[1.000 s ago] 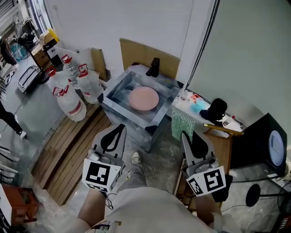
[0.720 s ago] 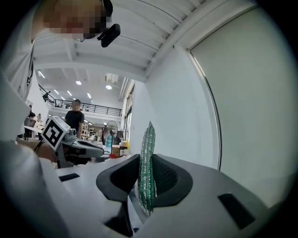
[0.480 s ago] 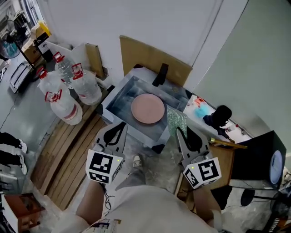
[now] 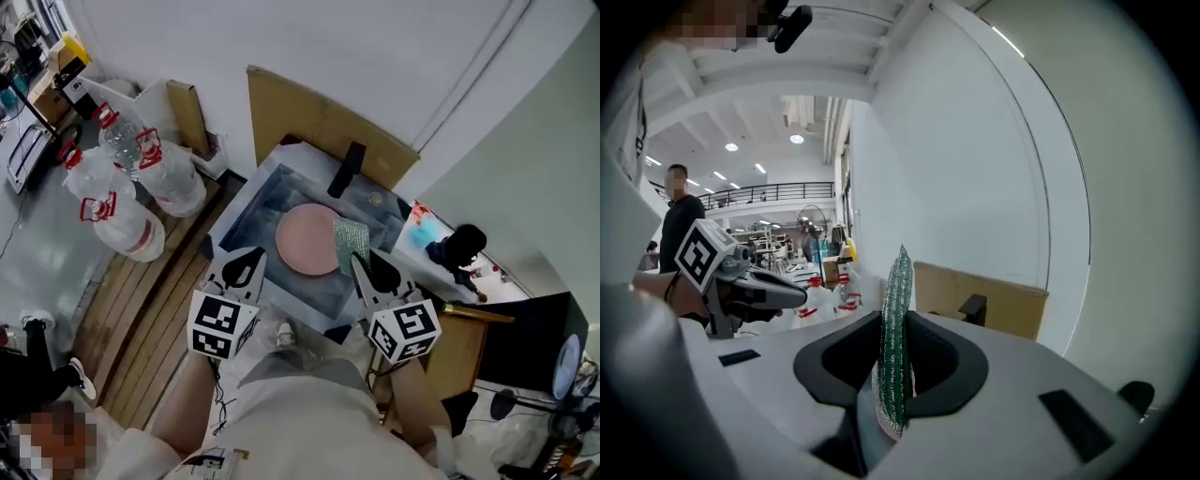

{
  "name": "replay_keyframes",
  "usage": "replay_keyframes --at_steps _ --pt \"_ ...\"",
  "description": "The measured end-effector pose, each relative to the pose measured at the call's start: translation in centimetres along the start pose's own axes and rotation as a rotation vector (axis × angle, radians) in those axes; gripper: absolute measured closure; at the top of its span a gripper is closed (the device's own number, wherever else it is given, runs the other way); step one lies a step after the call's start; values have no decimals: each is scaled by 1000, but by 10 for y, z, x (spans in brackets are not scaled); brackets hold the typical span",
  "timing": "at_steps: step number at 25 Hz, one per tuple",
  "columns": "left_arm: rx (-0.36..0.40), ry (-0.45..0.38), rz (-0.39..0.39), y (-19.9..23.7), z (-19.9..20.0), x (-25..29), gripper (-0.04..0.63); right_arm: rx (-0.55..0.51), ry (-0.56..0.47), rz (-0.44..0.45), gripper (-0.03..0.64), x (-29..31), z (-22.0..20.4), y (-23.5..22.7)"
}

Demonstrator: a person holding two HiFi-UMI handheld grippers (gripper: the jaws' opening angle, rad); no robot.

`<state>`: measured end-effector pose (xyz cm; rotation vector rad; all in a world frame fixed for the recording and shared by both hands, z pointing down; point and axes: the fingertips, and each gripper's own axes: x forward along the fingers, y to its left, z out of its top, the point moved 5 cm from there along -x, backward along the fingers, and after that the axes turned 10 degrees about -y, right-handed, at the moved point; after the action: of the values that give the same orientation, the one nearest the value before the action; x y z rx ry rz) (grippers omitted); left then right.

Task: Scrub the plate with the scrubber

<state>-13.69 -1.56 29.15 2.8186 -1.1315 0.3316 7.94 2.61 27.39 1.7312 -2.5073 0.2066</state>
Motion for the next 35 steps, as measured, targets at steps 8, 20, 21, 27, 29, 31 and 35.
replay_keyframes --at_steps 8,20,21,27,29,31,35 --pt "-97 106 -7 29 -48 53 569 24 171 -14 514 53 -57 -22" --pt "-263 300 26 51 -143 129 569 35 412 10 514 121 -162 -56" --pt "-266 316 30 52 -150 134 569 35 428 11 514 125 -169 -59" --pt "-331 403 44 61 -193 164 568 2 523 -18 514 150 -206 -80" --pt "-356 423 36 63 -204 175 568 -15 556 -42 514 160 -219 -88" --pt "-365 438 41 65 -215 185 567 -33 588 -70 514 172 -231 -96" --pt "-374 484 53 75 -237 205 500 -83 647 -79 515 197 -248 -102"
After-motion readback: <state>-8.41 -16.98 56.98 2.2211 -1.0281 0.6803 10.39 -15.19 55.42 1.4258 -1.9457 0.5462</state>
